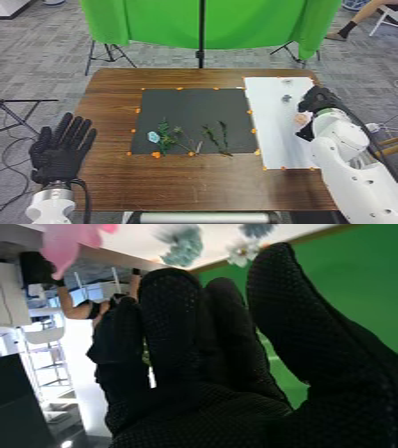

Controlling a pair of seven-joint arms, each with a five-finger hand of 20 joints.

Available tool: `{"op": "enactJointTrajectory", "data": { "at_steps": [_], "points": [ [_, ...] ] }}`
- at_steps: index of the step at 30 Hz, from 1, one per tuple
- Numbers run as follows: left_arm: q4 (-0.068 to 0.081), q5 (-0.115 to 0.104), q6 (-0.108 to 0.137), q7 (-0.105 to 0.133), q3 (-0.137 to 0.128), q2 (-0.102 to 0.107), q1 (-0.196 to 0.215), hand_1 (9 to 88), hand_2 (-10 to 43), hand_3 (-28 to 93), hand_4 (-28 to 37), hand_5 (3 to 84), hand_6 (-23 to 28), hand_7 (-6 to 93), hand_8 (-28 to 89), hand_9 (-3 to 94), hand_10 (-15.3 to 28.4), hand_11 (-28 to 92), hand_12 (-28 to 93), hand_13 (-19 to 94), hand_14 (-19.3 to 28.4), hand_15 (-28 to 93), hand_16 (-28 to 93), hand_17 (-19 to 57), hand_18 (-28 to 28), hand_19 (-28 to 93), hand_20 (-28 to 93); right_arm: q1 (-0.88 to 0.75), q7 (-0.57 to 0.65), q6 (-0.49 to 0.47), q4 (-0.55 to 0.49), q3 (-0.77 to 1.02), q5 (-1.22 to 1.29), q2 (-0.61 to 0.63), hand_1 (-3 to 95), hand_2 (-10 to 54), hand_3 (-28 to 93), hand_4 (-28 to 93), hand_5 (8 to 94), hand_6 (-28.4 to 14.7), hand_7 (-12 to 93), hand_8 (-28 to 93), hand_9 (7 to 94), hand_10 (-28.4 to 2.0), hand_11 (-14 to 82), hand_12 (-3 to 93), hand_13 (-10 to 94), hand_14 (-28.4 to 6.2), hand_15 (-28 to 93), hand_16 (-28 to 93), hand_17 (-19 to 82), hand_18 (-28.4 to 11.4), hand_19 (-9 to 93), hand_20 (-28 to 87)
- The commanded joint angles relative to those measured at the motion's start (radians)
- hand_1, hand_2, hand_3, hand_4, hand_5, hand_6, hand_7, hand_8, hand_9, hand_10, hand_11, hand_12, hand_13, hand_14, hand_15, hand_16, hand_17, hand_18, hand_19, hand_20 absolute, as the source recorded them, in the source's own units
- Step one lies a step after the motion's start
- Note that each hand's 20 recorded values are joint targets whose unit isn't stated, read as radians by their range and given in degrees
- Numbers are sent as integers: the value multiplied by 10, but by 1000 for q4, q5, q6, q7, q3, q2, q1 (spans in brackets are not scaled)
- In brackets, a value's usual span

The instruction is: Arrange flowers

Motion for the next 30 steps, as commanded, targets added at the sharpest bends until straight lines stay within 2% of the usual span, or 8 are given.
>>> {"op": "enactJointTrajectory", "data": {
  "at_steps": [1, 5, 13, 17, 20, 22, 26, 30],
  "points": [
    [-1, -6, 1, 1, 5, -6, 12, 275, 112, 780, -283, 458, 94, 88, -93, 411, 154, 176, 84, 310, 159, 300, -66, -74, 141, 360, 118, -9, -4, -79, 45, 0, -29, 11, 505, -95, 784, -282, 562, -48, 112, -114, 555, -145, 113, 134, 663, -123, 764, 154, 364, -240, 932, 342],
    [-1, -5, 0, -2, 5, -5, 11, 275, 112, 780, -283, 459, 94, 88, -94, 411, 154, 176, 84, 312, 159, 301, -66, -73, 141, 361, 119, -20, -25, -92, 59, -3, -46, 8, 518, -95, 773, -282, 585, -40, 113, -116, 572, -137, 114, 137, 662, -120, 761, 167, 362, -239, 932, 342],
    [3, -7, 11, -20, 17, -15, 13, 276, 112, 779, -283, 458, 94, 88, -94, 411, 154, 177, 84, 312, 159, 300, -67, -73, 141, 360, 119, -43, -91, 9, 126, -9, -92, 11, 547, -95, 737, -283, 649, -21, 127, -118, 667, -129, 144, 156, 684, -104, 718, 217, 371, -231, 930, 340],
    [6, -15, 27, -29, 25, -14, 12, 276, 112, 780, -283, 458, 94, 88, -93, 411, 154, 177, 84, 312, 159, 300, -67, -73, 141, 360, 119, -52, -94, 27, 137, -18, -101, 8, 552, -95, 744, -283, 690, -17, 147, -119, 708, -128, 184, 174, 687, -101, 723, 250, 372, -229, 930, 345],
    [7, -7, 13, -24, 26, -15, 12, 276, 111, 780, -283, 459, 94, 88, -93, 411, 154, 177, 84, 312, 159, 301, -66, -74, 141, 361, 119, -66, -105, 42, 131, -21, -108, 11, 610, -95, 656, -283, 727, -20, 197, -39, 782, -119, 122, 314, 690, -100, 739, 278, 375, -228, 925, 368],
    [3, 1, 1, -11, 22, -6, 12, 276, 111, 781, -283, 458, 94, 88, -93, 411, 154, 177, 84, 312, 159, 301, -66, -74, 141, 361, 120, -68, -108, 47, 127, -21, -104, 9, 636, -95, 626, -283, 760, -18, 243, -2, 821, -117, 121, 370, 698, -101, 750, 285, 379, -228, 926, 376],
    [4, 2, -5, -12, 24, 3, -5, 277, 111, 779, -283, 459, 94, 88, -94, 411, 154, 176, 83, 311, 160, 301, -66, -74, 141, 361, 119, -104, -91, 54, 102, -3, -94, 25, 640, -95, 637, -283, 798, -17, 304, 15, 859, -120, 153, 414, 714, -103, 760, 279, 389, -232, 929, 387],
    [7, 1, -20, 1, 24, 7, -13, 277, 111, 780, -283, 459, 94, 88, -94, 411, 153, 177, 84, 311, 160, 301, -67, -74, 141, 361, 119, -114, -72, 84, 88, 10, -90, 27, 637, -95, 663, -283, 814, -20, 341, 30, 876, -122, 162, 434, 720, -103, 765, 273, 394, -233, 929, 395]
  ]
}}
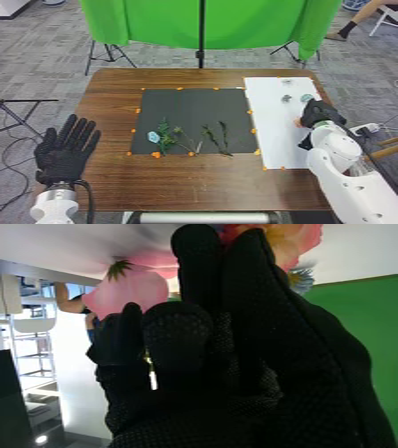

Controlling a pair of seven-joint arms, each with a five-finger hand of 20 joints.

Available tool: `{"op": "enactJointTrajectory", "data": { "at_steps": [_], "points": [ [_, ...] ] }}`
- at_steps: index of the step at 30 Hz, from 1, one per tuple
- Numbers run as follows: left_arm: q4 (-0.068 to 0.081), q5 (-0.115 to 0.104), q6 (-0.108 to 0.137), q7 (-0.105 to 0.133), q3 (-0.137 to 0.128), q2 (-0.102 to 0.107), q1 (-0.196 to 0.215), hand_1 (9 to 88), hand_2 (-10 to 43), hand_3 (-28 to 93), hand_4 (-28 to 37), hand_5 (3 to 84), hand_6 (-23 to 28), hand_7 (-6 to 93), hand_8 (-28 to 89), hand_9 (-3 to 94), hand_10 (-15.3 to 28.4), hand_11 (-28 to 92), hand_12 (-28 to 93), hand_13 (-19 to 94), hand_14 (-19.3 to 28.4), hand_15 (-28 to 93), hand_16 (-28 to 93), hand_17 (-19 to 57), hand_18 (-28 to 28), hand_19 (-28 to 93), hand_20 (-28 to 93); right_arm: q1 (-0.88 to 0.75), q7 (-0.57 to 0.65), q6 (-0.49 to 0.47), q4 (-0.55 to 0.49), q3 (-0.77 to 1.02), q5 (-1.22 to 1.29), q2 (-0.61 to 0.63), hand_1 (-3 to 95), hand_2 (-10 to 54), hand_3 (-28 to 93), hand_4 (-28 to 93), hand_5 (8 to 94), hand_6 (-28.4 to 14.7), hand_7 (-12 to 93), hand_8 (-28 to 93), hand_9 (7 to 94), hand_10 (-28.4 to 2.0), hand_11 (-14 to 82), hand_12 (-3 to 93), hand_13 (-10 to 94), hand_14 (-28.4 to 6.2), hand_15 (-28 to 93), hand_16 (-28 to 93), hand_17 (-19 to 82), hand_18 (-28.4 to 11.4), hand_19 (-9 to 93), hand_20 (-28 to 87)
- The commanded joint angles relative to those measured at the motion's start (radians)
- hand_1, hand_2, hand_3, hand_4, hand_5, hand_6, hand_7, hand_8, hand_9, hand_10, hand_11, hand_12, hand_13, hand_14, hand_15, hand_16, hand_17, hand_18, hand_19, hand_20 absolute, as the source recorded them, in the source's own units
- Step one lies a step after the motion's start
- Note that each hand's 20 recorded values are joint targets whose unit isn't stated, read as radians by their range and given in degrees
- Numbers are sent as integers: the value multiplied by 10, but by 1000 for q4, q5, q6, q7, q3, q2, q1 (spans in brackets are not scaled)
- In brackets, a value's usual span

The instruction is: Arrange flowers

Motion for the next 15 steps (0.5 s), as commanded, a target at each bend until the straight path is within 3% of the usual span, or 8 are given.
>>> {"op": "enactJointTrajectory", "data": {
  "at_steps": [1, 6, 11, 13, 15],
  "points": [
    [4, 2, -18, 13, 3, 10, -6, 276, 111, 780, -283, 459, 94, 88, -94, 411, 154, 177, 84, 311, 160, 301, -66, -74, 141, 361, 119, -68, 31, 26, -14, 21, 9, 16, 636, -95, 668, -283, 814, -21, 340, 34, 877, -122, 162, 435, 721, -103, 765, 273, 395, -234, 929, 396],
    [-5, -2, -18, 26, -7, 0, 21, 277, 110, 780, -283, 459, 94, 87, -94, 411, 153, 176, 83, 311, 159, 300, -66, -74, 141, 361, 119, -44, 11, 26, -30, 3, 2, 19, 631, -95, 680, -283, 817, -23, 342, 49, 880, -124, 160, 438, 721, -104, 764, 274, 395, -235, 929, 396],
    [0, 7, -30, 23, -1, -3, 16, 277, 111, 779, -283, 458, 94, 88, -93, 411, 153, 177, 84, 311, 159, 300, -66, -74, 141, 361, 119, -34, 5, 37, -94, 2, 31, 31, 630, -95, 685, -283, 819, -25, 342, 59, 883, -125, 160, 439, 721, -104, 760, 279, 395, -235, 927, 395],
    [1, 14, -11, 18, 0, -3, 17, 277, 111, 780, -283, 458, 93, 88, -94, 411, 153, 177, 84, 311, 159, 300, -66, -73, 140, 361, 119, -31, 8, 40, -130, -3, 53, 33, 625, -95, 697, -283, 819, -24, 342, 70, 884, -126, 159, 441, 720, -104, 757, 287, 396, -235, 926, 392],
    [1, 1, -17, 25, 0, -8, 24, 277, 111, 780, -283, 458, 93, 89, -94, 411, 153, 177, 84, 311, 159, 300, -66, -74, 141, 361, 119, -25, 5, 31, -168, -10, 74, 29, 624, -95, 701, -283, 819, -25, 341, 76, 884, -126, 158, 441, 720, -105, 751, 293, 395, -235, 925, 390]
  ]
}}
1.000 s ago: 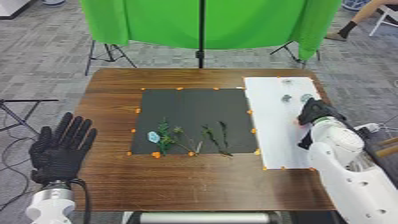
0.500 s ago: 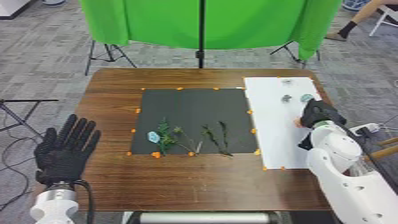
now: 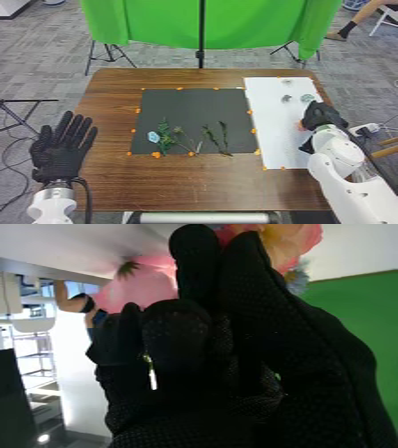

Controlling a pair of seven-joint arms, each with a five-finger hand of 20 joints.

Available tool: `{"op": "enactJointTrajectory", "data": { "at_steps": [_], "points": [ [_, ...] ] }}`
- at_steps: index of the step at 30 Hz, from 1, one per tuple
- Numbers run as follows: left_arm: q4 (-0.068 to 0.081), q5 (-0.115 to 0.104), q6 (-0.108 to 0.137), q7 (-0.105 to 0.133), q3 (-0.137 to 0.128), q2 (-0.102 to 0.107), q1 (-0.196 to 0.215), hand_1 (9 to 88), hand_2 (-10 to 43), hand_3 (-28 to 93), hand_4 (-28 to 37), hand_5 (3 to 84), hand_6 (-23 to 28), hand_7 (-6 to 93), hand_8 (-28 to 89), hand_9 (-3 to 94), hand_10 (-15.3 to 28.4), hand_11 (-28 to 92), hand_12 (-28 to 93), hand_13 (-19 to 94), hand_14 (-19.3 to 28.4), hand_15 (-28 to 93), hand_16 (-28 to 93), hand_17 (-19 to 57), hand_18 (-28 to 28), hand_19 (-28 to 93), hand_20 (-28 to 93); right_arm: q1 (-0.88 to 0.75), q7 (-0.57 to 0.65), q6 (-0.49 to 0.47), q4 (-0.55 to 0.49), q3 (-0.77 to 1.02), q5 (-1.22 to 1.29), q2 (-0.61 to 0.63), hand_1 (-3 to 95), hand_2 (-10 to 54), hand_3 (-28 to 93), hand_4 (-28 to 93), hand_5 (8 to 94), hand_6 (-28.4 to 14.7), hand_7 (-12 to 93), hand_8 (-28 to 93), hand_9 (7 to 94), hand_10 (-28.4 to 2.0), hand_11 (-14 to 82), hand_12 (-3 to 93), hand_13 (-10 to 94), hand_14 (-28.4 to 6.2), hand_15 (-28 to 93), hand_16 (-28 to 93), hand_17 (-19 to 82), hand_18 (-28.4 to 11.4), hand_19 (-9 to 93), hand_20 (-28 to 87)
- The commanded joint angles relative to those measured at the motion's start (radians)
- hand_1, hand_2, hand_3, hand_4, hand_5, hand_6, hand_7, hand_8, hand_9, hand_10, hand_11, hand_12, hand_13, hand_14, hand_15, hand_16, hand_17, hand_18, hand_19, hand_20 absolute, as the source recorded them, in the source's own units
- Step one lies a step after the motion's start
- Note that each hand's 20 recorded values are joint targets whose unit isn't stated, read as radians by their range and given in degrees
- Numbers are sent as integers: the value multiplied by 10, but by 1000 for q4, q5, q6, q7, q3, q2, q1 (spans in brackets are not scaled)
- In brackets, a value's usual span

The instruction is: Arrange flowers

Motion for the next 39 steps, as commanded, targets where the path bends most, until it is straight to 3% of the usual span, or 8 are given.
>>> {"op": "enactJointTrajectory", "data": {
  "at_steps": [1, 4, 8, 16, 25, 29, 39],
  "points": [
    [6, 6, 0, 0, 6, -15, 25, 277, 111, 780, -283, 458, 93, 89, -94, 411, 153, 177, 84, 311, 159, 301, -66, -74, 141, 362, 119, 16, -9, 16, -134, -18, 59, 12, 623, -95, 704, -283, 819, -25, 341, 79, 884, -127, 156, 439, 721, -103, 746, 295, 395, -235, 924, 388],
    [5, -8, 15, -6, 6, -17, 32, 276, 110, 780, -283, 457, 93, 88, -94, 412, 153, 177, 84, 311, 160, 301, -67, -74, 141, 362, 119, 27, -29, 25, -176, -40, 68, 10, 621, -95, 709, -283, 819, -25, 338, 90, 886, -128, 151, 436, 724, -101, 728, 307, 394, -237, 921, 383],
    [7, 6, 13, -9, 5, -14, 21, 276, 110, 781, -283, 457, 93, 89, -94, 412, 154, 178, 84, 311, 160, 300, -67, -74, 141, 362, 119, 71, -34, 37, -211, -85, 102, -9, 623, -95, 707, -283, 819, -26, 336, 97, 886, -129, 148, 434, 723, -101, 716, 319, 393, -236, 919, 379],
    [13, 5, 22, -27, 15, -11, 7, 277, 111, 780, -283, 457, 94, 88, -94, 411, 153, 177, 84, 311, 159, 302, -66, -74, 141, 361, 119, 261, -88, 40, -156, -251, 101, -119, 621, -95, 711, -283, 819, -26, 334, 99, 886, -129, 146, 433, 726, -102, 710, 325, 392, -238, 919, 375],
    [16, 7, 29, -31, 25, 5, -11, 277, 111, 780, -283, 458, 94, 89, -94, 411, 153, 177, 83, 311, 160, 301, -66, -74, 141, 362, 119, 435, -168, 2, 8, -413, 64, -286, 621, -95, 710, -283, 818, -26, 334, 104, 885, -128, 147, 435, 725, -101, 708, 328, 392, -237, 920, 373],
    [16, 5, 35, -32, 29, 12, -9, 277, 111, 780, -283, 458, 94, 89, -94, 411, 153, 177, 83, 311, 160, 302, -66, -74, 141, 362, 119, 481, -220, 43, 118, -484, 47, -346, 619, -95, 711, -283, 814, -25, 337, 107, 884, -127, 148, 437, 726, -101, 708, 326, 393, -237, 920, 372],
    [3, 0, 48, 2, 35, 36, 2, 277, 111, 780, -283, 458, 93, 90, -94, 411, 154, 178, 83, 311, 159, 301, -66, -74, 141, 362, 119, 525, -317, -53, 328, -546, -132, -508, 614, -95, 710, -283, 800, -19, 360, 91, 876, -125, 159, 439, 724, -102, 718, 317, 392, -235, 922, 371]
  ]
}}
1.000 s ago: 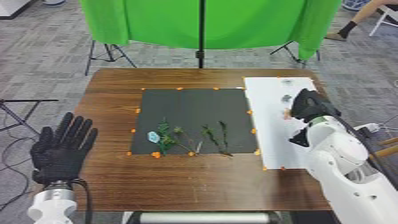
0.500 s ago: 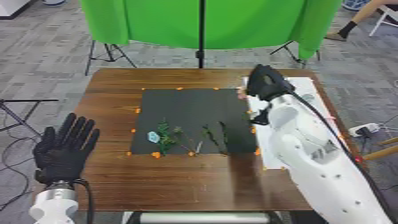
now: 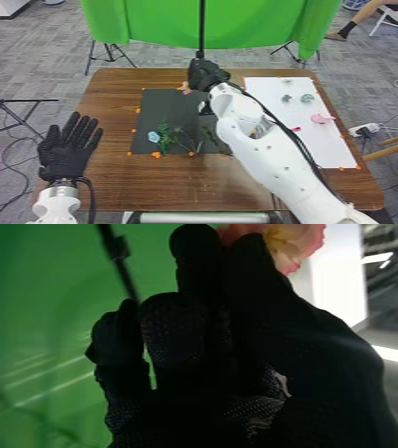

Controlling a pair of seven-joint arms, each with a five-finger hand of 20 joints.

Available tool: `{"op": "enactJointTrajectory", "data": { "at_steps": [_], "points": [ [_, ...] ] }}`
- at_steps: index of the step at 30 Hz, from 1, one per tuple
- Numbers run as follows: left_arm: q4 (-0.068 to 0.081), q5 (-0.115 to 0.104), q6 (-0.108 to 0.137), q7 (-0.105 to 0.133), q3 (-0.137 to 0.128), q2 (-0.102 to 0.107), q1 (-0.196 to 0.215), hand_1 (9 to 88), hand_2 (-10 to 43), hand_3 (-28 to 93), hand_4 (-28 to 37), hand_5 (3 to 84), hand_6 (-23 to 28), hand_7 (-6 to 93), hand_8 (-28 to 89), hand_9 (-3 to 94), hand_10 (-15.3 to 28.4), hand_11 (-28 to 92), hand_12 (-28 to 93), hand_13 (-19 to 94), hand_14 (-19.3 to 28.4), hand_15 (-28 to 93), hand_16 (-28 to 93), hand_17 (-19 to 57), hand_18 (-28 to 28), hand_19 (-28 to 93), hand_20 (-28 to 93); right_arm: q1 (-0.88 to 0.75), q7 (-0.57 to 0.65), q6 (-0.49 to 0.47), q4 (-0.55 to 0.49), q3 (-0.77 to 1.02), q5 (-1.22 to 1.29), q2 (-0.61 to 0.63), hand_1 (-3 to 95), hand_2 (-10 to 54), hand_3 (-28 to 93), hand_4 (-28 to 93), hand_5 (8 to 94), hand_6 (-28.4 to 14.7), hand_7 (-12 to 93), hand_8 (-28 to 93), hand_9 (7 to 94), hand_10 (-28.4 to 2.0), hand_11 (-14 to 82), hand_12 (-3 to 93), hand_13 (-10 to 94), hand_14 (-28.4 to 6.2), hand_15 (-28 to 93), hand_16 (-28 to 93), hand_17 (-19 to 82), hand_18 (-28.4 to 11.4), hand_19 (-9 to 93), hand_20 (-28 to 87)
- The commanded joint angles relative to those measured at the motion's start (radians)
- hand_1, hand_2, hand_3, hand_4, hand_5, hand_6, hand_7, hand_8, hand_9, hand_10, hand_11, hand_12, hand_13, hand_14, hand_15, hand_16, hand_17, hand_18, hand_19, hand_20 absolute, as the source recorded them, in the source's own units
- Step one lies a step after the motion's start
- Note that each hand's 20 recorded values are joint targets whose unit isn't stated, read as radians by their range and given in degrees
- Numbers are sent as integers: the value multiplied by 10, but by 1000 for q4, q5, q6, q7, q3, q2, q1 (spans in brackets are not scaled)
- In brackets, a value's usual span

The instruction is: Arrange flowers

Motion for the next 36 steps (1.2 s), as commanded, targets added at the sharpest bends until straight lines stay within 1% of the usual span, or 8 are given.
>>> {"op": "enactJointTrajectory", "data": {
  "at_steps": [1, 8, 10, 14, 20, 26, 29, 36],
  "points": [
    [-8, -2, 12, 28, 12, 25, 25, 277, 111, 780, -283, 458, 94, 90, -95, 411, 153, 178, 83, 311, 159, 301, -66, -74, 141, 362, 119, -1, -30, -73, 92, -38, -117, -124, 616, -95, 705, -283, 800, -19, 362, 82, 876, -125, 159, 437, 723, -102, 720, 315, 392, -236, 921, 372],
    [-1, -4, 12, 30, 29, 43, -1, 277, 111, 780, -283, 458, 94, 89, -94, 411, 153, 177, 83, 312, 159, 300, -67, -74, 141, 362, 119, -32, -47, -137, 150, -26, -213, -185, 616, -95, 703, -283, 801, -21, 364, 65, 874, -123, 160, 435, 721, -101, 720, 316, 391, -234, 920, 371],
    [12, -1, 16, 21, 32, 45, -21, 277, 111, 779, -283, 458, 94, 89, -94, 411, 153, 178, 83, 311, 159, 301, -66, -74, 141, 362, 118, -29, -60, -126, 181, -15, -233, -204, 616, -95, 703, -283, 801, -22, 363, 64, 874, -123, 160, 435, 720, -101, 718, 318, 391, -235, 920, 371],
    [-10, -8, 12, 41, 24, 50, 18, 277, 111, 780, -283, 458, 94, 89, -94, 411, 153, 178, 84, 311, 159, 300, -67, -74, 141, 361, 118, -50, -37, -132, 159, -20, -234, -206, 612, -95, 702, -283, 800, -23, 356, 59, 870, -123, 158, 433, 719, -102, 716, 318, 391, -234, 918, 370],
    [6, -11, -4, 39, 38, 58, -15, 277, 111, 780, -283, 458, 94, 88, -94, 411, 153, 178, 83, 311, 160, 300, -67, -73, 141, 361, 118, -42, -21, -115, 172, -41, -249, -188, 614, -95, 700, -283, 790, -24, 345, 44, 864, -122, 153, 426, 715, -99, 715, 319, 388, -232, 915, 369],
    [-1, -19, 4, 41, 16, 58, 2, 278, 111, 780, -283, 458, 94, 90, -94, 411, 153, 178, 83, 311, 160, 302, -66, -73, 141, 360, 118, -44, 12, -80, 174, -47, -231, -176, 608, -95, 700, -283, 778, -22, 327, 11, 852, -118, 144, 411, 707, -97, 705, 338, 384, -233, 912, 366],
    [1, -35, 13, 41, 19, 59, -5, 278, 111, 780, -283, 459, 94, 90, -94, 411, 154, 178, 83, 311, 160, 302, -67, -73, 141, 361, 118, -38, 27, -63, 174, -50, -216, -168, 606, -95, 697, -283, 773, -21, 309, 0, 845, -117, 135, 400, 705, -97, 705, 335, 384, -233, 913, 365],
    [0, -37, 11, 39, 18, 58, -3, 278, 110, 782, -283, 462, 96, 92, -94, 413, 155, 182, 85, 313, 162, 313, -66, -73, 141, 363, 119, -52, 29, -75, 161, -54, -203, -171, 592, -95, 700, -283, 758, -28, 261, -9, 829, -120, 112, 381, 698, -100, 707, 328, 378, -233, 910, 361]
  ]
}}
